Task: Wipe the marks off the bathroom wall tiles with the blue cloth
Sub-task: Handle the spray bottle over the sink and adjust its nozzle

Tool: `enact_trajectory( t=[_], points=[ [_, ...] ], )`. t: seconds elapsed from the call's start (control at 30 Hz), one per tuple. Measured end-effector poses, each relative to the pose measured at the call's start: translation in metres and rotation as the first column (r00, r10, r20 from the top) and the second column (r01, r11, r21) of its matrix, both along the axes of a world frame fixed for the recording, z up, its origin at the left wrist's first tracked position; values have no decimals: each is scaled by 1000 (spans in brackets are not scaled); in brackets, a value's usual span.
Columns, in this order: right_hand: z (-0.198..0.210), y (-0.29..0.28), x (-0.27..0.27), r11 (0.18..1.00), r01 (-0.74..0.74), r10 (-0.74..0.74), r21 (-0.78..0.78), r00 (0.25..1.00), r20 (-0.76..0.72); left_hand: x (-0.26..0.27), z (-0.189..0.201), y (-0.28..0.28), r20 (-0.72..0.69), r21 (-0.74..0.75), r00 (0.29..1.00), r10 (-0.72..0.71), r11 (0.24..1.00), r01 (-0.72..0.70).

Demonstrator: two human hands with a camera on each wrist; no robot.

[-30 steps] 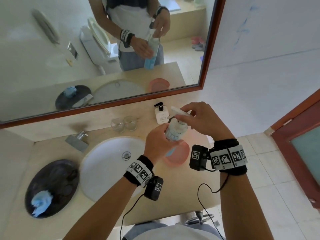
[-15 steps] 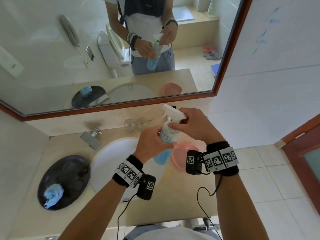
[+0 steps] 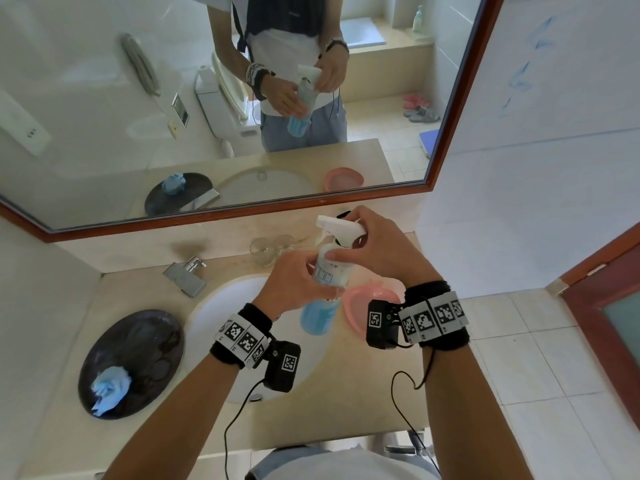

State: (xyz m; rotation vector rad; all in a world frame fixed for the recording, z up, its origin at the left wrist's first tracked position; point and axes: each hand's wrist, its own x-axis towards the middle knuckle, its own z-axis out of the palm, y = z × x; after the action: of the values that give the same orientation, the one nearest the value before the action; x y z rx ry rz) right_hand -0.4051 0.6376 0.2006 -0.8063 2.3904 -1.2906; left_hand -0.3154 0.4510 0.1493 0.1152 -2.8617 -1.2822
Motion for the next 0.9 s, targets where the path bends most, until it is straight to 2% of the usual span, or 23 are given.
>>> enact_trajectory(
  t=[0.17,0.27,0.37,0.5,0.67,0.9],
  points=[
    [-2,2,-2,996,10,-12,-92,1000,-17,3,4,-3,51,108,997,52,993,-57],
    [-1,2,0,992,14,-15,-128,1000,-7,5,7,-3,60,102,996,66,992,-72],
    [-2,-8,5,985,73,-82,-157,995,-55,6,7,-1,57,80,996,68,994,-73],
    [-6,-7,3,985,96,-109,-147,991,-82,10,9,-1,58,108,995,77,991,-83],
    [-8,7,-3,990,28,-31,-135,999,-15,14,7,-5,59,113,995,83,990,-89],
    [-7,-1,3,987,-89,99,-136,993,71,12,2,-3,32,119,993,110,986,-113]
  ],
)
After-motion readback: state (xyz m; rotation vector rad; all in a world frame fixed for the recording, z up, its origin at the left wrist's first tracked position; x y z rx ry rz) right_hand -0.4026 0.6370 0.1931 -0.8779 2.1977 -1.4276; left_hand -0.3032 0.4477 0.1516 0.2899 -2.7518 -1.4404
